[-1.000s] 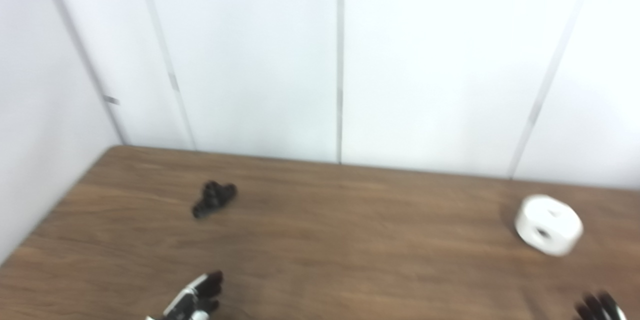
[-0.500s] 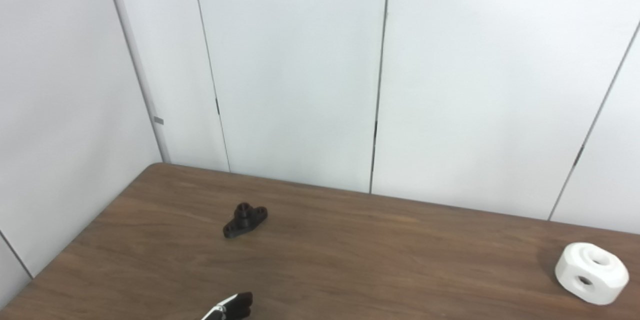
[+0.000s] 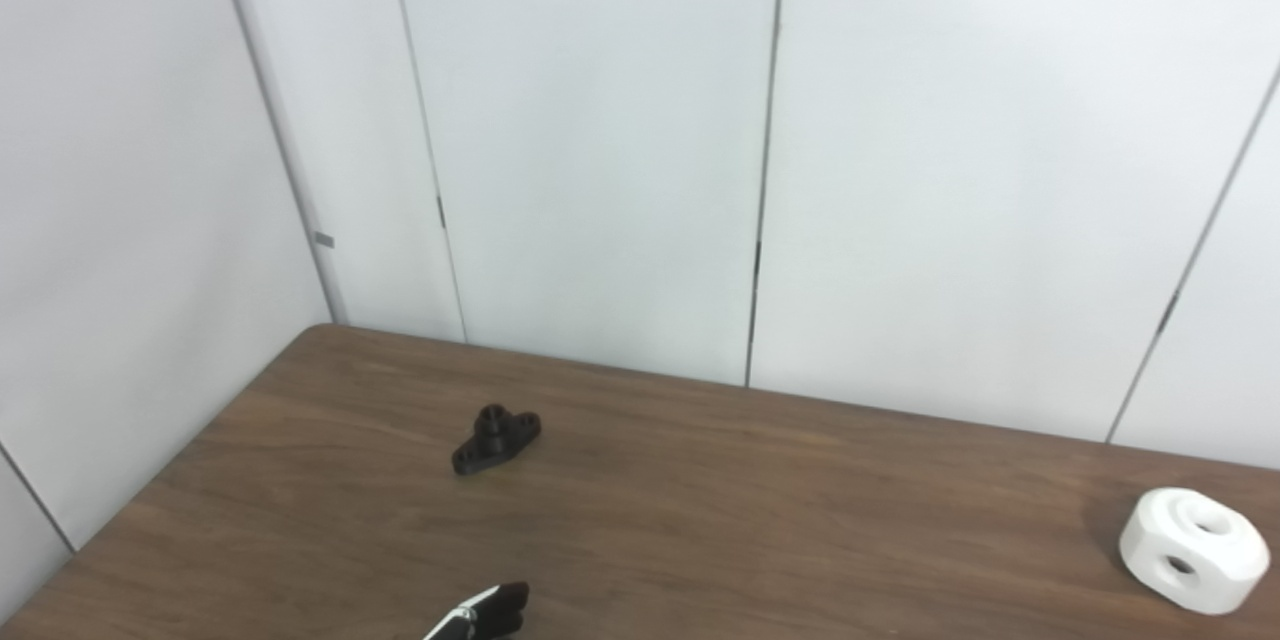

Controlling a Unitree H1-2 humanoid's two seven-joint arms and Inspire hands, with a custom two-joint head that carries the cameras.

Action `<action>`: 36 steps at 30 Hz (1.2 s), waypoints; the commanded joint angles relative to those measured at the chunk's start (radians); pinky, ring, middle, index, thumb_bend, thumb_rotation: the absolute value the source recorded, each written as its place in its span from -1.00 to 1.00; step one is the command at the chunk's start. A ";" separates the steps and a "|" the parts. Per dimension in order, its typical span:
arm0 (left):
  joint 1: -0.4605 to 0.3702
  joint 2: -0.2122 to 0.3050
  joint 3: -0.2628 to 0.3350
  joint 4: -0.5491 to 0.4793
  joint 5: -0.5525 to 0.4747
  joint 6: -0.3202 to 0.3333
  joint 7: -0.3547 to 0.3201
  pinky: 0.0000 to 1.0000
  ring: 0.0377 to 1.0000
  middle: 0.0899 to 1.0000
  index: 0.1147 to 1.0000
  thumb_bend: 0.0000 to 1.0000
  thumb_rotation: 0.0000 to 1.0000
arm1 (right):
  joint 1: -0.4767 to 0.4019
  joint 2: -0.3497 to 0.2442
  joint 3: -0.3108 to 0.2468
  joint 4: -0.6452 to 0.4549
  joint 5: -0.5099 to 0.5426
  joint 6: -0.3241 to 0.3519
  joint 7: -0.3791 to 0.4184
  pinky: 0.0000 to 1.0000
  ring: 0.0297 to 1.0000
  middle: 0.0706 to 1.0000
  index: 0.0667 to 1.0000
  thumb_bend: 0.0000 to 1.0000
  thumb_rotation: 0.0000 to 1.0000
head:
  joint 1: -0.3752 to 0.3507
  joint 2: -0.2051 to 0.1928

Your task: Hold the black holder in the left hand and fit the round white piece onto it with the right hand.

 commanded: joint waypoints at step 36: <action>0.029 -0.044 -0.063 -0.017 0.075 -0.047 0.062 0.88 0.85 0.83 0.77 -0.02 0.66 | 0.033 -0.009 -0.041 0.008 0.021 0.126 0.008 1.00 0.99 0.97 1.00 0.16 1.00 | 0.006 0.111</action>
